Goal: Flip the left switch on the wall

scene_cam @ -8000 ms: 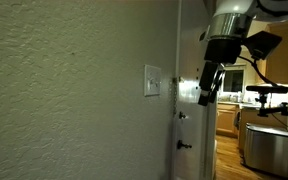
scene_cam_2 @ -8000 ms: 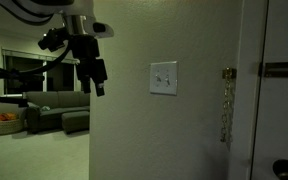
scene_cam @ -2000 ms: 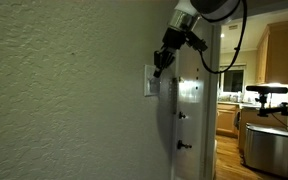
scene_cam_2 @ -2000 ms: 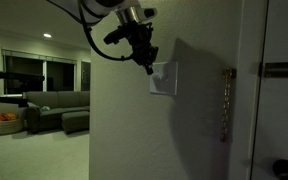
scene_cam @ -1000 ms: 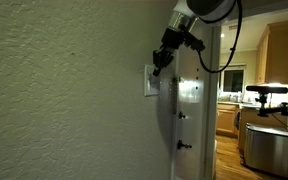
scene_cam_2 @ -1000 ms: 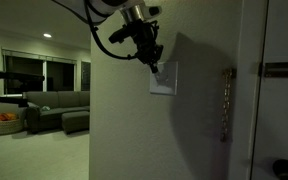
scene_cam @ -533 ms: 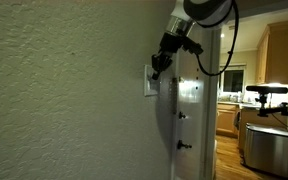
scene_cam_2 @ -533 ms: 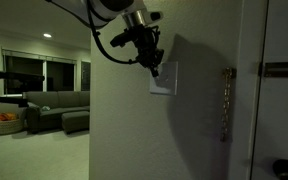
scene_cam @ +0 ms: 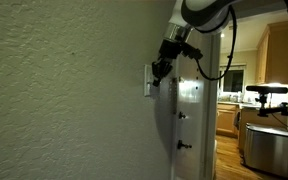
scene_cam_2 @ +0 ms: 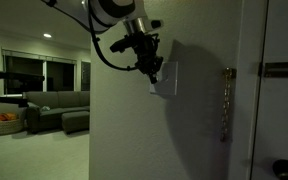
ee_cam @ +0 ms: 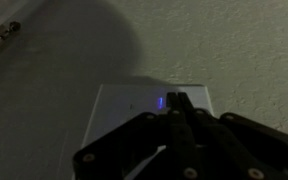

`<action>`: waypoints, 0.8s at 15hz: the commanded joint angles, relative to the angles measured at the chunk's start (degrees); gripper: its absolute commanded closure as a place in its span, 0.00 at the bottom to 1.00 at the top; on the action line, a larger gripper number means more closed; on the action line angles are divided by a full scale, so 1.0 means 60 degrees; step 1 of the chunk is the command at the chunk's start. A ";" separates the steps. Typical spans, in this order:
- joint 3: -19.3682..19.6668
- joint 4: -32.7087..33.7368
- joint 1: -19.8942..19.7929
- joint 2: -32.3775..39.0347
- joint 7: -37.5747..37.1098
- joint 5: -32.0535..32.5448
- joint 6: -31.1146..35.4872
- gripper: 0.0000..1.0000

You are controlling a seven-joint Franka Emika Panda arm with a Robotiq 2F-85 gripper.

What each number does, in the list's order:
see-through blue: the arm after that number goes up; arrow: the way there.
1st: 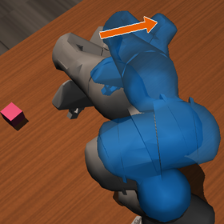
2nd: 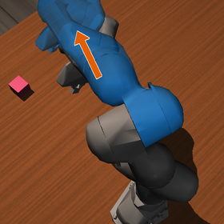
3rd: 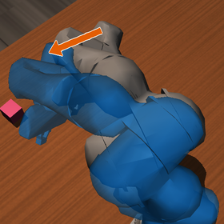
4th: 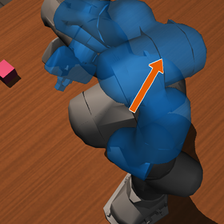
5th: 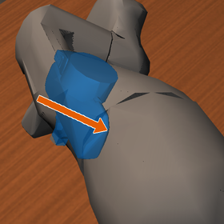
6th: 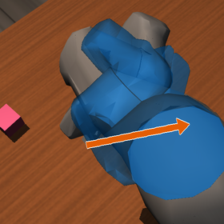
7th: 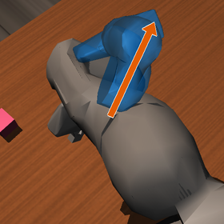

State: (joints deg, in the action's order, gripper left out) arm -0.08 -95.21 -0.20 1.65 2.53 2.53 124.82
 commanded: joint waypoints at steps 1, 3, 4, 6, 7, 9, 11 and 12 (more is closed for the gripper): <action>0.0027 -0.0499 -0.0015 -0.0514 0.0176 0.0004 -0.0188 0.94; 0.0010 -0.0747 -0.0001 -0.0927 0.0270 -0.0059 -0.0363 0.94; 0.0001 -0.0866 0.0011 -0.1115 0.0269 -0.0032 -0.0490 0.94; -0.0023 -0.1170 0.0042 -0.1514 0.0367 -0.0203 -0.0969 0.94; -0.0038 -0.1320 0.0062 -0.1684 0.0372 -0.0256 -0.1222 0.91; -0.0063 -0.1691 0.0116 -0.2007 0.0359 -0.0440 -0.1672 0.67; -0.0100 -0.2133 0.0153 -0.2286 0.0315 -0.0500 -0.1820 0.60; -0.0125 -0.2401 0.0164 -0.2397 0.0203 -0.0485 -0.1830 0.54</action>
State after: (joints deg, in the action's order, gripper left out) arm -0.88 -102.95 0.30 -8.08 3.62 0.73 114.54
